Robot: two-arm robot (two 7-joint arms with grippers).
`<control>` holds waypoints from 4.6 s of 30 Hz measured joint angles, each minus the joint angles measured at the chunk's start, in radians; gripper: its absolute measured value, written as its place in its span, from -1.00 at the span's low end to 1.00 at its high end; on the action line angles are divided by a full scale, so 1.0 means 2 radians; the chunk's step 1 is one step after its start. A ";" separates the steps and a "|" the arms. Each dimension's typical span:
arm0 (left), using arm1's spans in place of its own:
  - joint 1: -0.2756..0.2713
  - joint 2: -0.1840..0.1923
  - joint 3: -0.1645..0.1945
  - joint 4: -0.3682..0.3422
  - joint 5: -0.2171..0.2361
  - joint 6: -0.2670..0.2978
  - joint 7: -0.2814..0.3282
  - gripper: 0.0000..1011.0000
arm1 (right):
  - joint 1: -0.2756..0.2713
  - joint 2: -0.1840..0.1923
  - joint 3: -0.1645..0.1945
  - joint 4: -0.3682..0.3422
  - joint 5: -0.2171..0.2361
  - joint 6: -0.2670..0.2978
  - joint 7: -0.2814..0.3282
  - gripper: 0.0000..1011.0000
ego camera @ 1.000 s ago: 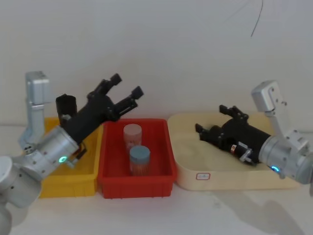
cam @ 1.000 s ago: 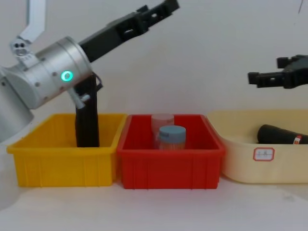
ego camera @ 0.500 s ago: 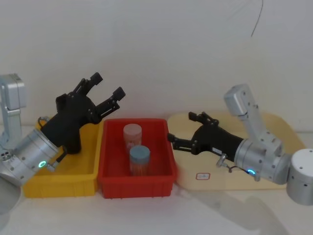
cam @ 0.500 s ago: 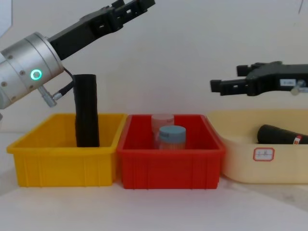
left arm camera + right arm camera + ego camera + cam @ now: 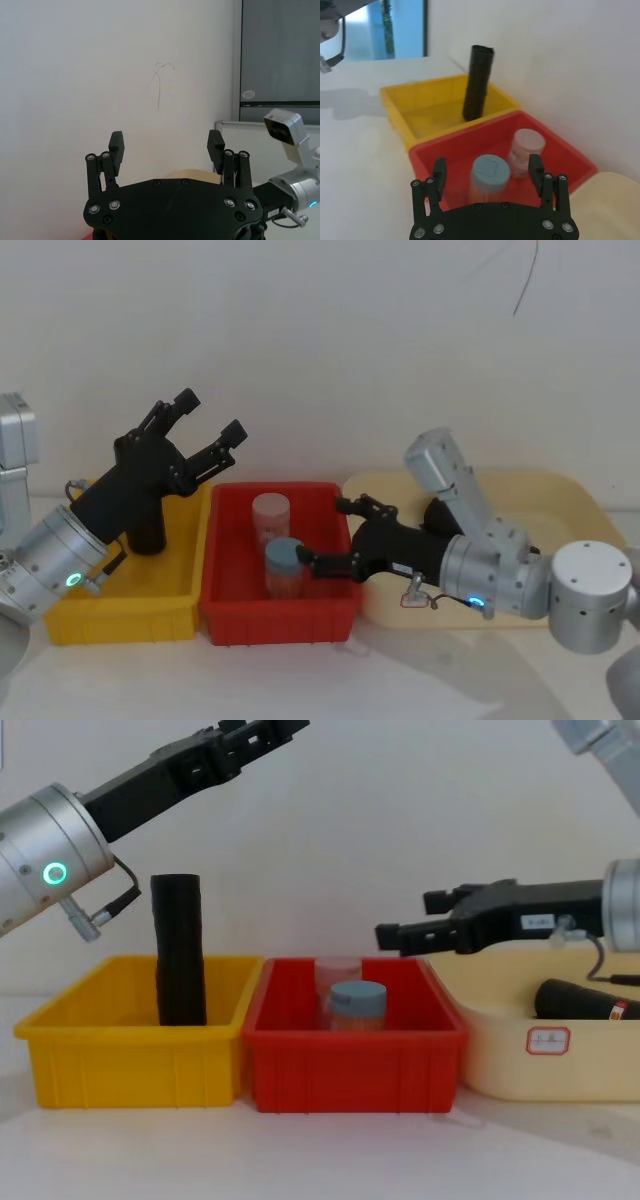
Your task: Pick up the garbage bag with the one hand and transfer it to the other hand.
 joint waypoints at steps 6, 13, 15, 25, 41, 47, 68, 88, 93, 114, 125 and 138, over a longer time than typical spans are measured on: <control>0.002 0.002 0.000 -0.003 0.000 0.000 0.000 0.98 | 0.017 -0.008 -0.017 0.028 0.001 -0.003 0.020 0.98; 0.003 0.003 -0.001 -0.005 -0.001 0.000 0.001 0.98 | 0.041 -0.021 -0.032 0.070 0.001 -0.014 0.040 0.98; 0.003 0.004 -0.001 -0.005 -0.001 0.000 0.001 0.98 | 0.048 -0.025 -0.036 0.083 0.001 -0.018 0.046 0.98; 0.004 0.005 -0.001 -0.007 -0.001 0.000 0.001 0.98 | 0.079 -0.042 -0.047 0.142 0.001 -0.038 0.055 0.98; 0.004 0.005 -0.001 -0.008 -0.001 0.000 0.001 0.98 | 0.108 -0.054 -0.066 0.193 -0.014 -0.043 0.039 0.98; 0.004 0.005 -0.001 -0.008 -0.001 0.000 0.001 0.98 | 0.114 -0.056 -0.072 0.203 -0.022 -0.036 0.025 0.98; 0.004 0.005 -0.001 -0.007 -0.001 0.000 0.001 0.98 | 0.133 -0.064 -0.085 0.231 -0.039 -0.018 0.015 0.98; 0.004 0.005 -0.001 -0.007 -0.001 0.000 0.001 0.98 | 0.154 -0.076 -0.104 0.266 -0.039 -0.024 0.051 0.57; 0.004 0.005 -0.001 -0.007 -0.001 0.000 0.001 0.98 | 0.156 -0.078 -0.104 0.269 -0.036 -0.027 0.052 0.35; 0.004 0.005 -0.001 -0.007 -0.001 0.000 0.001 0.98 | 0.132 -0.053 -0.063 0.207 -0.008 -0.031 0.005 0.35; 0.004 0.005 -0.001 -0.007 -0.001 0.000 0.001 0.98 | 0.094 -0.008 -0.017 0.123 0.006 -0.025 -0.047 0.35; 0.004 0.005 -0.001 -0.007 -0.001 0.000 0.001 0.98 | 0.014 0.050 0.031 0.022 0.022 0.005 -0.088 0.35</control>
